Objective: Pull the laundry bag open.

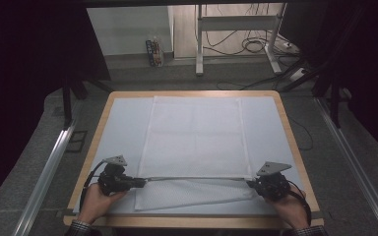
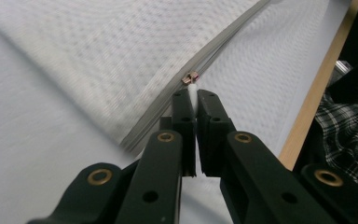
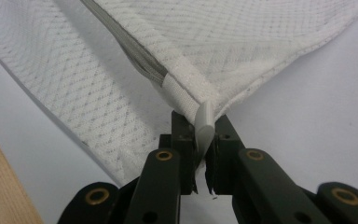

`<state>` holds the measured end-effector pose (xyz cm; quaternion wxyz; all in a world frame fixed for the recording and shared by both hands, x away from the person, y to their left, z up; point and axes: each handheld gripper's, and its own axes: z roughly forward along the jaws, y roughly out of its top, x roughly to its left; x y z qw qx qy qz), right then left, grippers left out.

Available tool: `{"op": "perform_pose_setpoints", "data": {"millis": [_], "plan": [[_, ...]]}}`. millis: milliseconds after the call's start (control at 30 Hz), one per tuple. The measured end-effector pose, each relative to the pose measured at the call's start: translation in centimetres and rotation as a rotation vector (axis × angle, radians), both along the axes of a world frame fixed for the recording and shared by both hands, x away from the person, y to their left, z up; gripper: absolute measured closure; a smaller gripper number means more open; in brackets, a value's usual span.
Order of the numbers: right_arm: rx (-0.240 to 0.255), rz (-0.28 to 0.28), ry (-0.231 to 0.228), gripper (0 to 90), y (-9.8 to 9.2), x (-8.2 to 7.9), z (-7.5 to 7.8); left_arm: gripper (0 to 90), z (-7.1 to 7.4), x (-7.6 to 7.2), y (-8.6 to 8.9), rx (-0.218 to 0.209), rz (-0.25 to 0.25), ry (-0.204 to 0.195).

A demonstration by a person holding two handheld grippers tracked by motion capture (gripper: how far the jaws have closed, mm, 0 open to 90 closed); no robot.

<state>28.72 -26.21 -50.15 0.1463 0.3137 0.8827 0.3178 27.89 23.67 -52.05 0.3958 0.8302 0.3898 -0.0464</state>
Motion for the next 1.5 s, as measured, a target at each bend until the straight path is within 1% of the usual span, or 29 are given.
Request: {"op": "perform_pose_setpoints", "data": {"millis": [100,133,167,200,267,300,367,400,467,500,533,633,733,767,800,833,867,900,933,967,1000,1067,1100,1133,1167,1233,1300,1367,1500], "plan": [[0.001,-0.001,0.004,82.0,-0.1,0.0,0.0,87.4,-0.1,-0.1,0.4,-0.018,0.005,0.004],[0.002,0.000,0.006,82.0,-0.1,0.0,0.0,87.5,-0.1,-0.2,0.4,-0.007,0.009,0.002],[-0.003,0.001,0.001,82.0,0.0,0.0,0.0,87.5,-0.1,-0.2,0.5,-0.005,0.012,0.002],[-0.002,0.001,0.002,82.0,0.0,0.0,0.0,87.5,-0.1,-0.2,0.6,-0.012,0.012,0.004],[-0.001,0.002,0.003,82.0,-0.1,0.0,0.0,87.5,-0.1,-0.3,0.6,-0.011,0.013,0.004],[-0.001,0.002,0.004,82.0,0.0,0.0,0.0,87.5,-0.1,-0.3,0.7,0.003,0.018,0.001],[-0.003,0.001,0.004,82.0,0.0,0.0,0.0,87.5,-0.1,-0.3,0.8,-0.008,0.022,0.003],[-0.004,-0.001,0.005,82.1,0.0,0.0,0.0,87.5,-0.1,-0.4,0.9,-0.002,0.025,0.001],[-0.004,-0.002,0.007,82.1,-0.1,0.0,0.0,87.5,-0.1,-0.4,1.2,-0.008,0.030,0.001],[-0.006,0.000,0.009,82.1,-0.1,0.0,0.0,87.5,-0.1,-0.5,1.3,-0.010,0.037,0.000],[-0.005,-0.004,0.008,82.1,-0.1,0.0,0.0,87.5,-0.1,-0.5,1.4,0.007,0.043,-0.004],[-0.006,-0.010,0.006,82.1,-0.2,0.0,0.0,87.5,-0.3,-0.7,2.1,0.019,0.069,0.001],[-0.005,-0.011,0.005,82.1,-0.4,0.0,0.0,87.5,-0.3,-0.9,2.7,0.013,0.085,0.000],[-0.003,-0.013,0.011,82.1,-0.4,0.0,0.0,87.5,-0.3,-0.9,2.8,0.002,0.085,0.002],[0.002,-0.013,0.014,82.1,-0.4,0.0,0.0,87.5,-0.3,-1.0,2.9,0.012,0.093,0.000],[-0.006,-0.014,0.015,82.1,-0.4,0.0,0.0,87.5,-0.3,-1.0,3.0,0.015,0.097,0.002],[-0.001,-0.010,0.018,82.1,-0.3,0.0,-0.1,87.5,-0.4,-0.9,3.1,0.021,0.107,0.008],[-0.007,-0.009,0.019,82.1,-0.2,-0.1,-0.1,87.5,-0.5,-0.9,3.1,0.024,0.107,0.011],[-0.006,-0.011,0.025,82.1,-0.2,-0.1,-0.1,87.4,-0.5,-0.9,3.1,0.019,0.107,0.011],[-0.007,-0.010,0.025,82.0,-0.2,-0.1,-0.1,87.4,-0.5,-0.9,3.0,0.017,0.099,0.019],[-0.011,-0.013,0.027,81.9,-0.3,-0.1,-0.2,87.4,-0.5,-0.9,2.9,0.028,0.089,0.017],[0.002,-0.015,0.047,81.4,-0.5,-0.1,-0.3,87.4,-0.5,-1.0,2.4,0.049,0.088,0.019],[0.003,-0.017,0.047,81.0,-0.5,-0.2,-0.3,87.3,-0.5,-1.0,2.2,0.064,0.087,0.015],[0.006,-0.021,0.057,80.2,-0.5,-0.3,-0.3,87.3,-0.5,-0.9,2.0,0.080,0.086,0.014],[0.013,-0.017,0.066,79.0,-0.5,-0.4,-0.4,87.3,-0.6,-1.0,1.7,0.109,0.080,0.008],[0.006,-0.012,0.078,73.9,-0.3,-0.6,-0.6,87.1,-0.7,-1.0,1.4,0.120,0.083,0.006],[0.000,-0.012,0.093,69.6,-0.2,-0.7,-0.8,86.7,-0.7,-1.1,1.3,0.131,0.083,-0.007],[-0.003,-0.009,0.094,61.3,-0.2,-0.8,-0.8,86.1,-0.7,-1.2,1.3,0.147,0.082,-0.021],[-0.006,-0.039,0.096,51.9,-0.6,-1.0,-0.7,85.5,-0.8,-1.2,1.1,0.166,0.085,-0.036]]}}
